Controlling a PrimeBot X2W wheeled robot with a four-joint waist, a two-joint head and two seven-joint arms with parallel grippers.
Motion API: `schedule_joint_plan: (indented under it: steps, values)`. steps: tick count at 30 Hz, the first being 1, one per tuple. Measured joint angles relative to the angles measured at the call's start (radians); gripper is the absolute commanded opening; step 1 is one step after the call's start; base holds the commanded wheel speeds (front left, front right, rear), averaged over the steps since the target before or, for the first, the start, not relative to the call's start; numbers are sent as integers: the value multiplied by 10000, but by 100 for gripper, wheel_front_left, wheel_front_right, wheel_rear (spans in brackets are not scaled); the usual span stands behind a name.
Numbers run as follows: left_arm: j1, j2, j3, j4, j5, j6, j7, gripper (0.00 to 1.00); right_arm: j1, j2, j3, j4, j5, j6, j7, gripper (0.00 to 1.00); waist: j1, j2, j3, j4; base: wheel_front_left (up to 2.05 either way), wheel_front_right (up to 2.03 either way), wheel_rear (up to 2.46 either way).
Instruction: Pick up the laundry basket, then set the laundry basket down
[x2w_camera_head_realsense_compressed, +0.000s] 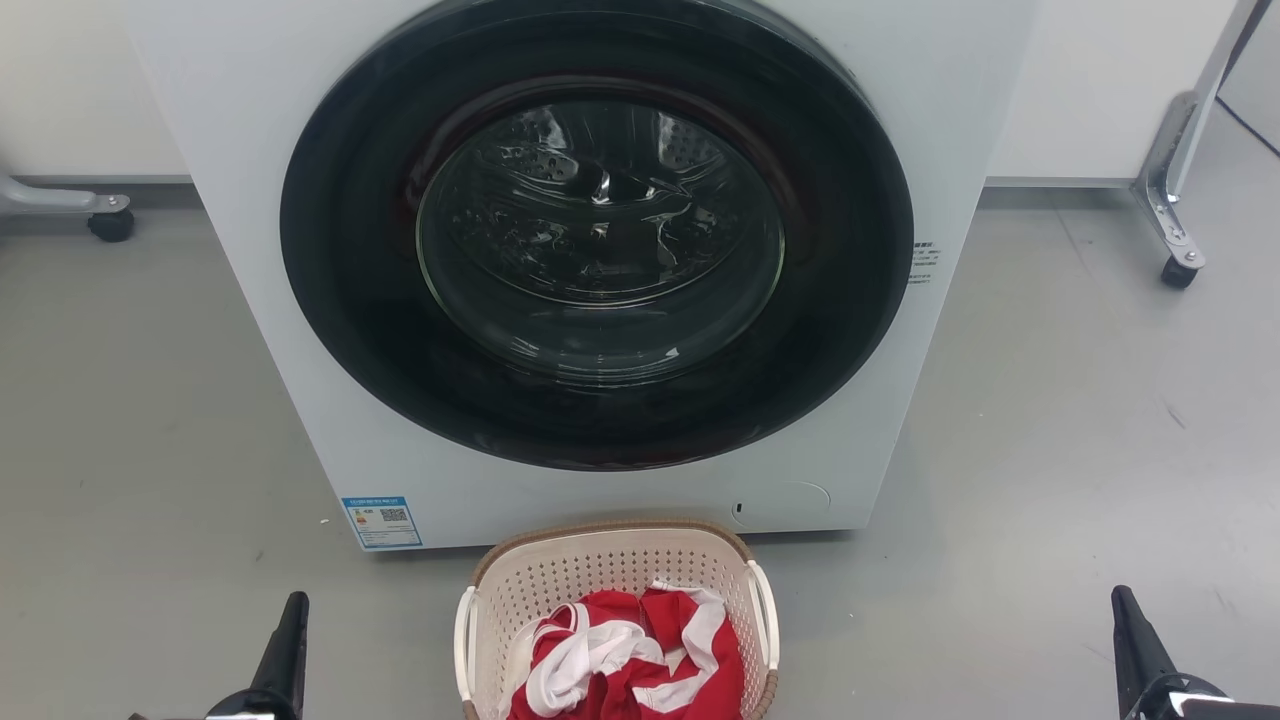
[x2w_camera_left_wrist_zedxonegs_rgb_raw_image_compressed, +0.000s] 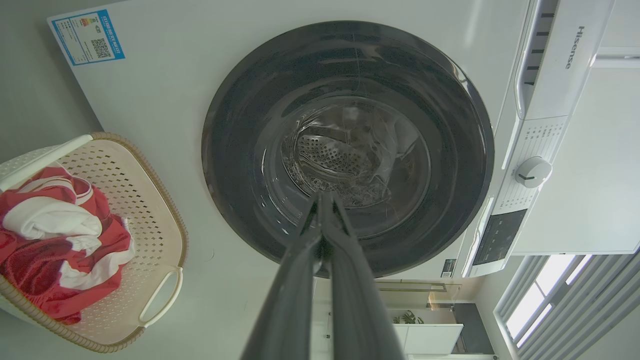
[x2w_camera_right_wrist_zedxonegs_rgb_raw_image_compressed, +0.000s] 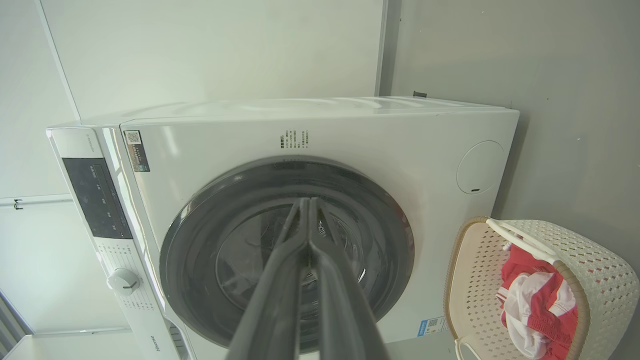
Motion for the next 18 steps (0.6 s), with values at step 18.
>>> schedule_joint_plan:
  steps: [18]
  values:
    - [0, 0, 0, 0, 0, 0, 0, 0, 0, 0, 0, 0, 0, 0, 0, 0, 0, 0, 0, 0, 0, 0, 0]
